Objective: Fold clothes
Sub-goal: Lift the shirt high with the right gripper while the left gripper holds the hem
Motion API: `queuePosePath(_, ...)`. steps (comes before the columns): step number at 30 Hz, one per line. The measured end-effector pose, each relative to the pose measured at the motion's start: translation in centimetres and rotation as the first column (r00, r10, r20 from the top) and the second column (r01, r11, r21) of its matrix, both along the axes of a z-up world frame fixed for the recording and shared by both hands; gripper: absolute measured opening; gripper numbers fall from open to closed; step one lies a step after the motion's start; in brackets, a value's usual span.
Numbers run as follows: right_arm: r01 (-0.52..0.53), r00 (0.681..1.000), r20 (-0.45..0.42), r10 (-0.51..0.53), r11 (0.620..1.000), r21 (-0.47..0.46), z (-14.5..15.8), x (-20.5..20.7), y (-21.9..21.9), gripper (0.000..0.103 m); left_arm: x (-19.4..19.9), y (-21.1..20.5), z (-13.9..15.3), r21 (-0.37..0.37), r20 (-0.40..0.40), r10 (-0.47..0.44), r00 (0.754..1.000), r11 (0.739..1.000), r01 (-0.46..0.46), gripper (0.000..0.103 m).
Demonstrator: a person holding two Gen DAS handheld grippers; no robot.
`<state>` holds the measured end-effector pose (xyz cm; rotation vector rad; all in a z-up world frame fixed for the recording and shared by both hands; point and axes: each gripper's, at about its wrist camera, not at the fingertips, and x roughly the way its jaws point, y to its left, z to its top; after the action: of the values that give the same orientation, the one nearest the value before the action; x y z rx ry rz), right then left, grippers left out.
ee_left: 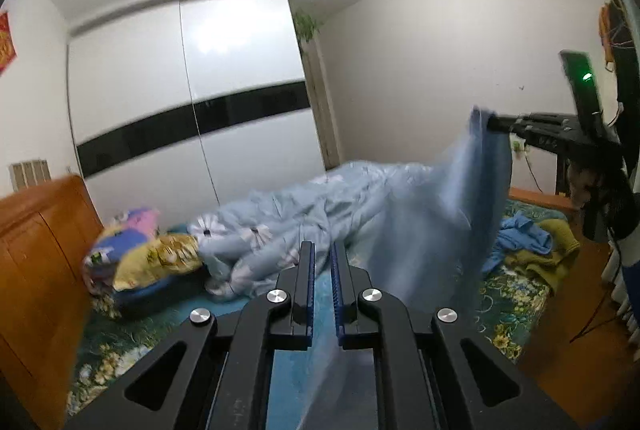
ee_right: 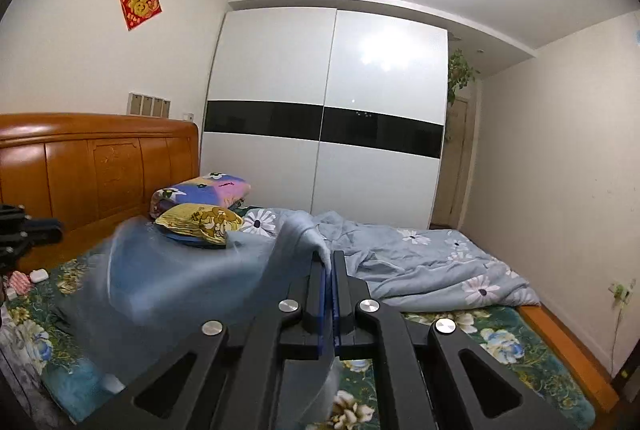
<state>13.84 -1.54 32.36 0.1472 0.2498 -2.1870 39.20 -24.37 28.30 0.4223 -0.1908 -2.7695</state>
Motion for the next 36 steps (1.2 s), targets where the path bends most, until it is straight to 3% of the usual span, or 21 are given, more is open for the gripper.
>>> queuePosePath(3,-0.012,1.000,0.019,0.012,0.999,0.030,-0.2,0.7,-0.1,0.003,0.6,-0.5,-0.8,0.050,0.009,-0.016,1.000,0.999,0.015,0.008)
queuePosePath(8,0.003,0.999,0.047,-0.006,0.997,0.076,-1.7,0.3,-0.9,0.003,-2.2,-1.7,-5.9,0.177,0.085,-0.081,0.993,0.982,0.065,0.008)
queuePosePath(11,0.024,0.996,0.082,-0.031,0.996,0.085,-2.5,-1.6,-1.2,0.003,-5.3,-1.8,-9.5,0.262,0.103,-0.147,0.984,0.958,0.116,0.008)
queuePosePath(14,0.035,0.994,0.096,-0.043,0.996,0.084,-2.7,-3.2,-0.7,0.003,-8.2,-0.9,-13.2,0.357,0.097,-0.225,0.969,0.917,0.177,0.010)
queuePosePath(15,0.034,0.994,0.098,-0.042,0.996,0.084,-2.7,-3.7,-0.7,0.003,-9.2,-0.7,-14.5,0.381,0.087,-0.251,0.964,0.903,0.200,0.012)
queuePosePath(17,0.032,0.994,0.097,-0.040,0.996,0.085,-2.6,-4.6,-0.8,0.003,-11.1,0.0,-16.8,0.432,0.060,-0.303,0.951,0.867,0.249,0.043)
queuePosePath(19,0.030,0.995,0.091,-0.038,0.996,0.088,-2.6,-5.3,-0.9,0.003,-13.0,0.6,-19.0,0.469,0.035,-0.336,0.941,0.837,0.281,0.056)
queuePosePath(27,0.001,0.995,0.097,-0.010,0.996,0.088,-2.9,-6.6,-1.1,0.003,-19.9,0.0,-24.8,0.522,0.082,-0.362,0.929,0.809,0.270,0.056)
queuePosePath(33,0.006,0.994,0.109,-0.016,0.996,0.086,-2.7,-6.9,-0.3,0.003,-22.3,-3.7,-29.3,0.726,-0.019,-0.411,0.911,0.621,0.296,0.058)
queuePosePath(36,0.006,0.994,0.112,-0.015,0.997,0.083,-2.4,-6.7,0.1,0.003,-23.2,-4.3,-31.0,0.805,-0.105,-0.471,0.876,0.477,0.353,0.062)
